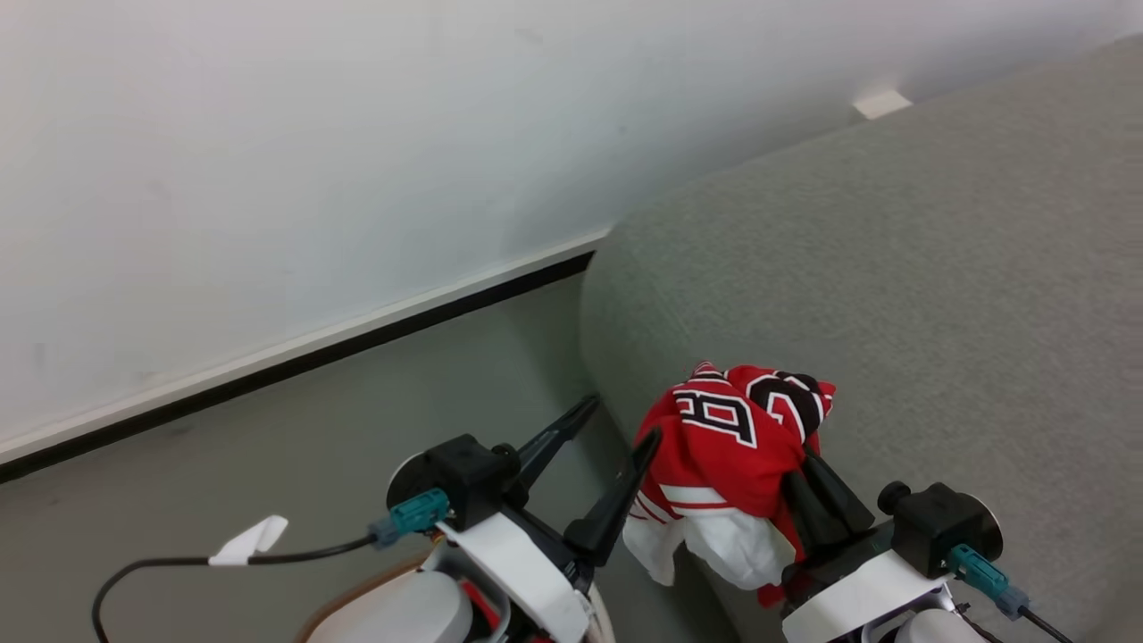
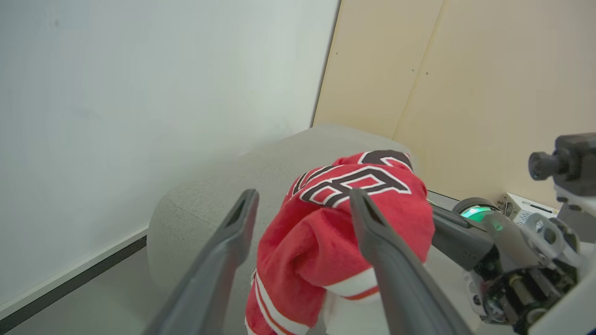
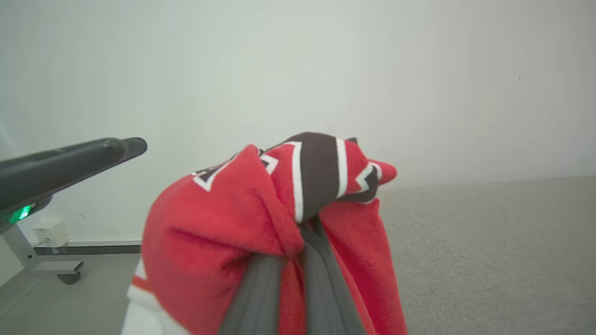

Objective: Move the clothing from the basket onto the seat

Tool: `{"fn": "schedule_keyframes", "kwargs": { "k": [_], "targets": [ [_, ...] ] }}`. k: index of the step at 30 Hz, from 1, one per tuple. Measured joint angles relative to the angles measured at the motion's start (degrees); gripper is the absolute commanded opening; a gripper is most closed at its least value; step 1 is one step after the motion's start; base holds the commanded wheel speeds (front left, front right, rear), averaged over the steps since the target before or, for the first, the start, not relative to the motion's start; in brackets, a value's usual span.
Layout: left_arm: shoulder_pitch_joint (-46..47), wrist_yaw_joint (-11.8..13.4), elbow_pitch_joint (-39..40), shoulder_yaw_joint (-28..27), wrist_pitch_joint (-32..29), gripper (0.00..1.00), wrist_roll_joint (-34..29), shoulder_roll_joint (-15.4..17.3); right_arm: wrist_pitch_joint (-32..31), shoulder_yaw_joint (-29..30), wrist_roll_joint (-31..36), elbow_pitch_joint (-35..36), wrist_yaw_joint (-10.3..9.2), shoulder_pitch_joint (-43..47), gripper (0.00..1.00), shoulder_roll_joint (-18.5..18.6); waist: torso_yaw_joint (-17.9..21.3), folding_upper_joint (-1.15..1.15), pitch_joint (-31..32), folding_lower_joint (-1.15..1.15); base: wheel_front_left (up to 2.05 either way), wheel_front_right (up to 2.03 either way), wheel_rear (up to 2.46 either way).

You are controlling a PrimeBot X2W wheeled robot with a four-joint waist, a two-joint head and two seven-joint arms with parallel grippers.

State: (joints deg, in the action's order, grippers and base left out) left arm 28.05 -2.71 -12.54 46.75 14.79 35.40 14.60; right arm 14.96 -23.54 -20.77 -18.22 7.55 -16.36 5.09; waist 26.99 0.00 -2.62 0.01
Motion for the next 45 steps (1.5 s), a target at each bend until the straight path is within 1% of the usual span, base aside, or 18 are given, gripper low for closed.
{"fn": "schedule_keyframes", "kwargs": {
  "k": [5, 9, 18, 22, 27, 29, 38, 40, 45],
  "targets": [
    [-0.2, 0.0, -0.1, -0.7, 0.2, 1.0, -0.7, -0.5, 0.0, 0.3, 0.0, 0.8, 0.0, 0.3, 0.0, -0.1, 3.0, 0.0, -0.7, 0.0, 0.0, 0.0, 0.0],
    [-0.2, -0.3, -0.2, -0.8, 0.3, 1.0, -1.6, -1.0, 0.0, 1.5, 0.0, 1.3, 0.0, 0.6, 0.0, -0.1, 3.4, 0.0, -1.0, 0.0, 0.0, 0.0, 0.0],
    [-0.1, -0.8, -0.7, -0.9, 0.3, 1.0, -2.8, -1.6, 0.0, 3.6, -1.0, 2.1, 0.0, 0.9, 0.0, -0.1, 2.6, 0.0, -1.7, 0.0, 0.0, 0.0, 0.0],
    [0.3, -0.9, -0.6, -0.6, 0.3, 1.0, -3.6, -1.1, 0.0, 4.7, -1.5, 3.3, 0.0, -2.9, 0.0, 0.9, 1.7, 0.0, -3.5, 0.0, 0.0, 0.0, 0.0],
    [1.9, -1.0, 1.4, -0.7, -0.6, 1.0, -4.4, 0.8, 0.0, 8.0, -2.0, 4.1, 0.0, -8.6, 0.0, 2.8, 0.1, 0.0, -7.5, 0.0, 0.0, 0.0, 0.0],
    [2.6, -1.1, 2.6, -0.9, -1.1, 1.0, -5.1, 1.9, 0.0, 10.1, -2.0, 4.0, 0.0, -11.5, 0.0, 3.4, -0.6, 0.0, -9.7, 0.0, 0.0, 0.0, 0.0],
    [5.6, -1.4, 9.2, -2.0, -3.7, 1.0, -6.7, 7.7, -0.6, 24.8, 0.4, -0.5, 0.0, -26.2, 0.0, 6.3, -4.4, 0.0, -21.4, 0.0, 0.0, 0.0, 0.0],
    [6.3, -1.4, 10.4, -2.3, -3.8, 1.0, -7.0, 8.5, -1.2, 28.0, 2.5, -2.2, 0.0, -28.9, 0.0, 7.7, -5.3, 0.0, -23.9, 0.01, 0.0, 0.0, 0.0],
    [7.3, -1.3, 12.6, -3.0, -3.9, 1.0, -7.2, 9.6, -3.3, 34.5, 4.8, -7.9, 0.01, -35.2, 0.0, 10.2, -7.9, 0.0, -29.5, 0.01, 0.0, 0.0, 0.0]
  ]
}}
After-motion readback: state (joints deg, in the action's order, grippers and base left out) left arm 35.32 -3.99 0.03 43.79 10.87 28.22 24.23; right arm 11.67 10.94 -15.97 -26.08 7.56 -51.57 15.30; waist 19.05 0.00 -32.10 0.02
